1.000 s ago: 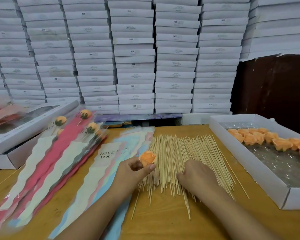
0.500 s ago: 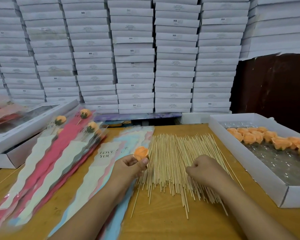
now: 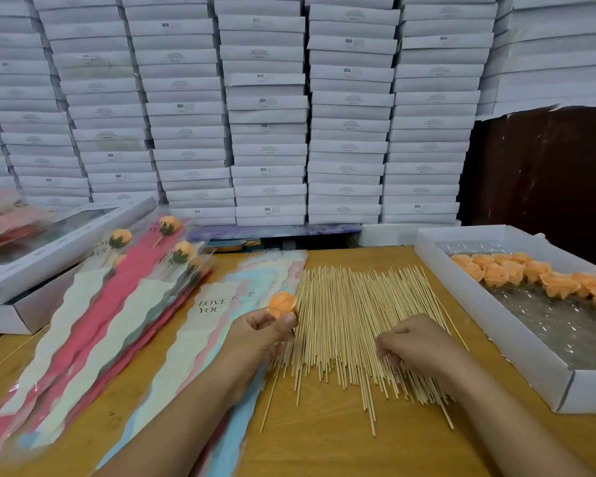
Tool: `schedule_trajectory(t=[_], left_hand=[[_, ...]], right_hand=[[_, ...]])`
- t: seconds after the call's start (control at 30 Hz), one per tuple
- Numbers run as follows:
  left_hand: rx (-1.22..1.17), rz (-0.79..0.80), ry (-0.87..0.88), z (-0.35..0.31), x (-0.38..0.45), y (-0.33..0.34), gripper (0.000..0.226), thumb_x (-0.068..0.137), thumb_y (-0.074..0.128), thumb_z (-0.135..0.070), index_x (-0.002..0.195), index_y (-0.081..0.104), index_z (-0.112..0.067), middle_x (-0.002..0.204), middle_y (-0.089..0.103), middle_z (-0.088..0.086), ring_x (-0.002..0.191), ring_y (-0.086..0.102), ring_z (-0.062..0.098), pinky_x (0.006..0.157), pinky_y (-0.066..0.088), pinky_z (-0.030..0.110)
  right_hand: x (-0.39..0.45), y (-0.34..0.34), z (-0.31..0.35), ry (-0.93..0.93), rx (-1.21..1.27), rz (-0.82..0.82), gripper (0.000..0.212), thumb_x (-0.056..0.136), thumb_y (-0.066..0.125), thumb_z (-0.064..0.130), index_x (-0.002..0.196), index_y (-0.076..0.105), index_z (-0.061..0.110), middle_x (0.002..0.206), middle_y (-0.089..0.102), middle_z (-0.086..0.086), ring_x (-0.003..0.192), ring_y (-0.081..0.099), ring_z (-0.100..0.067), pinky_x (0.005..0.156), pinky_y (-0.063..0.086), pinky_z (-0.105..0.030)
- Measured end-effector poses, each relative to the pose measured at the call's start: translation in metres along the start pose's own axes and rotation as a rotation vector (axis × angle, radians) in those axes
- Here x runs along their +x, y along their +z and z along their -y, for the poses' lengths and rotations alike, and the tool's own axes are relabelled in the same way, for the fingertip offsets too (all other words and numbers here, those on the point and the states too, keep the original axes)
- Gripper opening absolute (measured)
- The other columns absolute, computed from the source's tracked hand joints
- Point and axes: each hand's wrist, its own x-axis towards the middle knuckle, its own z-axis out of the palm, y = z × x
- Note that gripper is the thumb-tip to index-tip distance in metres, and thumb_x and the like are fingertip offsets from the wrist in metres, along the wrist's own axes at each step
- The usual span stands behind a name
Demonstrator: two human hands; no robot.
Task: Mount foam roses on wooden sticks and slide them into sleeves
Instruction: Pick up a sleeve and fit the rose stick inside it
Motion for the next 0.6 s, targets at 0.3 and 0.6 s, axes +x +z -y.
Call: schedule_trajectory(t=[0.3,0.6], left_hand=[[-0.145,0.051,-0.068,-0.005,-0.001,-0.003,0.046,0.069,0.077,-0.034,0.105,0.073,-0.005,0.107,0.076,0.008,0.078,0.069,0.011,0.066,0.055,0.021],[-0.203,0.118,-0.056,-0.008,-0.004,-0.002,0.083,0.037,0.098,-0.055,0.104,0.077,-0.012,0.121,0.073,0.005,0.095,0.073,0.016,0.065,0.056,0.020]], right_hand=[[-0.003,0.001,-0.001,-0.289,-0.075,-0.169,0.046,0.089,0.065,0.022,0.046,0.051,0.015,0.056,0.061,-0.017,0.059,0.065,-0.035,0.062,0.055,-0.037],[-0.026,0.006,-0.010,-0.512,-0.178,0.135,0.036,0.093,0.063,0.036,0.060,0.063,0.021,0.055,0.054,0.011,0.053,0.047,-0.001,0.057,0.043,-0.023]])
